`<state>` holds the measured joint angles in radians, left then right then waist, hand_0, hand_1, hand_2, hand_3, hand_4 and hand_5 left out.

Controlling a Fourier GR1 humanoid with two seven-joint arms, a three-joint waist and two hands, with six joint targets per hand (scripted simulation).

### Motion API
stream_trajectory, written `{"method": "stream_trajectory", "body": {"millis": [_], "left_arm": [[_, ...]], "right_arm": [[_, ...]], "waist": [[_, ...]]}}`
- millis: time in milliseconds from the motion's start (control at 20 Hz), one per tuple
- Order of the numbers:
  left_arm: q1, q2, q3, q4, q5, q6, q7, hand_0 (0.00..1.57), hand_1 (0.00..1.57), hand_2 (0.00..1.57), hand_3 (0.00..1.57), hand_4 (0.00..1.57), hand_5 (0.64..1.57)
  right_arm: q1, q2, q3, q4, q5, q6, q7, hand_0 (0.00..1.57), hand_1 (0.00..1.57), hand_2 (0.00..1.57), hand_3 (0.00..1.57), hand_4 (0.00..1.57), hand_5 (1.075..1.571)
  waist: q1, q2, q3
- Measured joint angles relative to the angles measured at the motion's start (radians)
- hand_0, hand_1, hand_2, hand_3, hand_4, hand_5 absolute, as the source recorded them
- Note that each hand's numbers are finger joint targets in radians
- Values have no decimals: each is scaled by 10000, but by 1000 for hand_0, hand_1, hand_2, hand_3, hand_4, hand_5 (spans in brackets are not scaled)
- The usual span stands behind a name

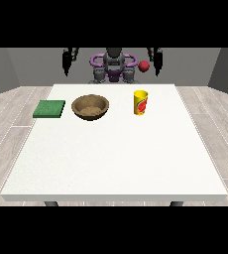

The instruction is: Pick the cup and pour the ball into the bowl, then pick the bowl and place it on the pad

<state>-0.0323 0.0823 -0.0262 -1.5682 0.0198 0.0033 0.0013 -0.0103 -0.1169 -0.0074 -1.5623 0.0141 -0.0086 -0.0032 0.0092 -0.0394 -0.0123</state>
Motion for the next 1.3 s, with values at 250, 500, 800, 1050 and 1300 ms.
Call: {"method": "stream_trajectory", "body": {"millis": [250, 500, 800, 1050, 1300], "left_arm": [[-126, 204, 87, -569, 62, 9, 545, 0, 0, 0, 0, 664, 1566], [2, -167, 347, -1152, 846, 387, 2402, 0, 0, 0, 0, 635, 1564], [-421, -400, 257, -2328, 859, 1143, 4021, 0, 0, 0, 0, 568, 1559], [-1380, -494, 229, -2369, 469, 1495, 3595, 0, 0, 0, 0, 609, 1555], [-2127, -479, 429, -1645, 255, 1388, 1956, 0, 0, 0, 0, 550, 1513]], "right_arm": [[-101, -255, -87, -565, -76, 64, 535, 0, 0, 0, 0, 875, 1533], [320, 175, -84, -1492, -988, -18, 2443, 0, 0, 0, 0, 860, 1532], [634, 387, 125, -3292, -1333, -384, 4169, 0, 0, 0, 0, 767, 1544], [168, 282, -196, -3838, -1426, -383, 3891, 0, 0, 0, 0, 716, 1540], [-614, 419, -379, -3373, -1422, -268, 2588, 0, 0, 0, 0, 707, 1542]], "waist": [[1, -1528, 50], [-429, -3033, 96], [-722, -2923, 117], [-863, -1439, 121], [-847, 499, 123]]}}
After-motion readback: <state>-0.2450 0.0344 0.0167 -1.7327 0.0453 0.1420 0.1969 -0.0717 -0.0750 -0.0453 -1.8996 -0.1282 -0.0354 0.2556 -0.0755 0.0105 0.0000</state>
